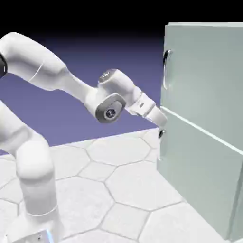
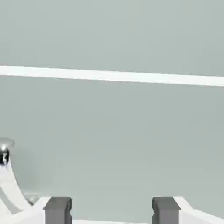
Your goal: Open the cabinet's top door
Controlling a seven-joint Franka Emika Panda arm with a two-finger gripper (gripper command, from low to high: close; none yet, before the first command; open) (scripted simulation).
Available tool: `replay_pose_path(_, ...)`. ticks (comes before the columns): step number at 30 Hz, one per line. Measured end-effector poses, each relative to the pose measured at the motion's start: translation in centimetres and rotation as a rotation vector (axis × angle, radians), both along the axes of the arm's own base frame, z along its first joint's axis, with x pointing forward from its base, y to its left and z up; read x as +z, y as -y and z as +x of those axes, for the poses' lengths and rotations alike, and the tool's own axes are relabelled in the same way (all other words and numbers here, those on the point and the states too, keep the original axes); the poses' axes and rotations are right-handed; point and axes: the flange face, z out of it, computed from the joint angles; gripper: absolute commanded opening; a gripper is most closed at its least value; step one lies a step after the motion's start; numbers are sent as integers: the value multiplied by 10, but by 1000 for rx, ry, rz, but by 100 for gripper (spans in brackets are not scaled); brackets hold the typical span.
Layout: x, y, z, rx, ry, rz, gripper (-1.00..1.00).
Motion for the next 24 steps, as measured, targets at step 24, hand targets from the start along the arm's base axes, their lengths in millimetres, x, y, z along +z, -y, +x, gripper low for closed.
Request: replay_pose_path(24, 153, -27, -50, -152, 443, 97, 0)
